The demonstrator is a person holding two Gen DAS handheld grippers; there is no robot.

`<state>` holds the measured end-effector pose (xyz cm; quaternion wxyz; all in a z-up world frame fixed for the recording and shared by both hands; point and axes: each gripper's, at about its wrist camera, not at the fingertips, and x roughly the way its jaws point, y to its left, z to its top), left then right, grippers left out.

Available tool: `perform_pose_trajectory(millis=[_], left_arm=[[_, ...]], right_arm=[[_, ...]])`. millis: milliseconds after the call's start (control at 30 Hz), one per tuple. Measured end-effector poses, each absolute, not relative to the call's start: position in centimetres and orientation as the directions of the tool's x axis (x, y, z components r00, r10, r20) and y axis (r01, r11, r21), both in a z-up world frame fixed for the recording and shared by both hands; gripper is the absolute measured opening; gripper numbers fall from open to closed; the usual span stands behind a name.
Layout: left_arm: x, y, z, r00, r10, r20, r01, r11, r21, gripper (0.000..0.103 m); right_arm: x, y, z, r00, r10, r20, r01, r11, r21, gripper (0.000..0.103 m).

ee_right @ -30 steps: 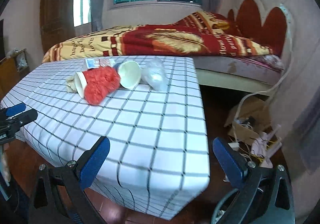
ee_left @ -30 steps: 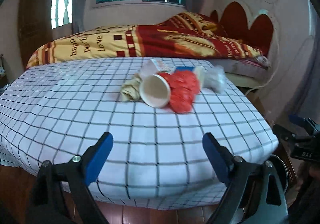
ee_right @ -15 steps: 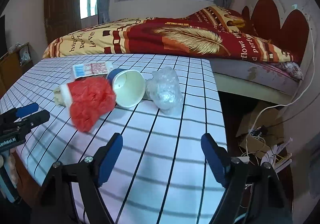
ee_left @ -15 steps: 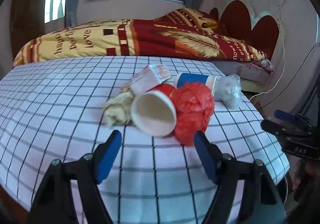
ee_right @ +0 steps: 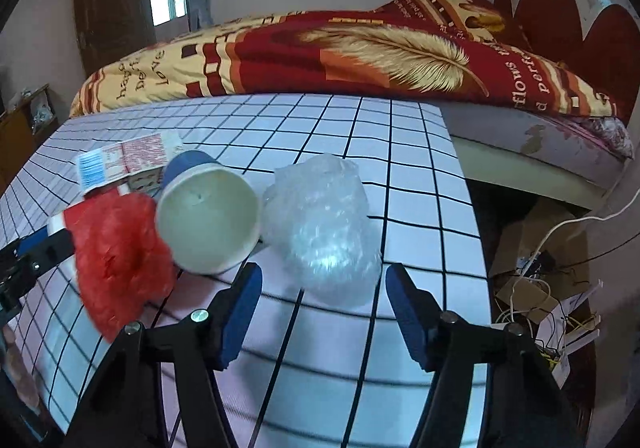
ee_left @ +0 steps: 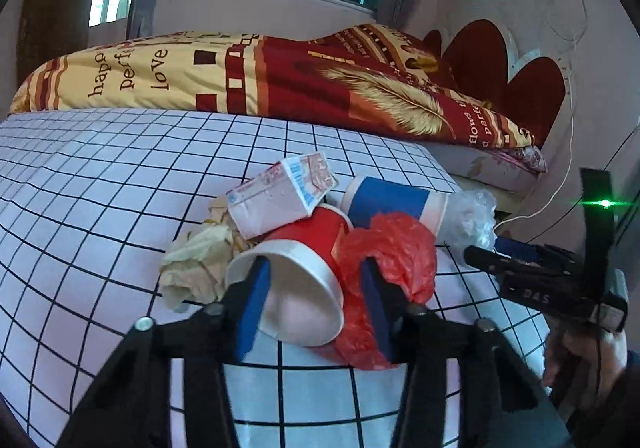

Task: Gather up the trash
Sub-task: 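Grasp the red-white paper cup with the left tool while the right tool grasps the bubble wrap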

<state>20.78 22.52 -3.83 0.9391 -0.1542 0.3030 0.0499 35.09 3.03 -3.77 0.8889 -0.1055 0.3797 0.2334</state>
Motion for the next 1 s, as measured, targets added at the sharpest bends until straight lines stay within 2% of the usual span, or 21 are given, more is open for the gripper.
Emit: perform_pose_trajectory(millis=[67, 200, 300, 600, 867, 933, 1000], left_arm=[[21.1, 22.9, -4.0, 0.809, -0.014, -0.588, -0.19, 0.939, -0.285, 0.037], [21.5, 23.4, -4.3, 0.805, -0.065, -0.59, -0.174, 0.924, -0.339, 0.013], [21.2, 23.1, -4.0, 0.809, -0.068, -0.583, -0.158, 0.932, -0.327, 0.007], [18.8, 22.7, -3.1, 0.834, -0.033, -0.551, -0.165, 0.938, -0.305, 0.006], [16.6, 23.1, -3.5, 0.836, -0.013, -0.549, -0.18, 0.938, -0.298, 0.006], [16.6, 23.4, -3.9, 0.828, -0.017, -0.56, -0.187, 0.934, -0.305, 0.018], [16.9, 23.8, -4.3, 0.82, -0.022, -0.572, -0.195, 0.929, -0.315, 0.022]], right_arm=[[36.0, 3.4, -4.2, 0.593, 0.333, -0.733, -0.494, 0.869, -0.005, 0.061], [36.9, 3.7, -4.5, 0.577, 0.338, -0.743, -0.498, 0.867, 0.008, 0.046], [36.4, 3.7, -4.4, 0.574, 0.353, -0.739, -0.514, 0.858, 0.011, 0.043], [32.0, 2.2, -3.7, 0.619, 0.347, -0.705, -0.516, 0.856, -0.032, 0.042], [29.8, 0.8, -3.7, 0.619, 0.337, -0.709, -0.509, 0.86, -0.035, 0.042], [29.7, 0.8, -3.9, 0.616, 0.333, -0.713, -0.51, 0.859, -0.039, 0.043], [29.9, 0.9, -4.2, 0.617, 0.325, -0.716, -0.506, 0.861, -0.045, 0.044]])
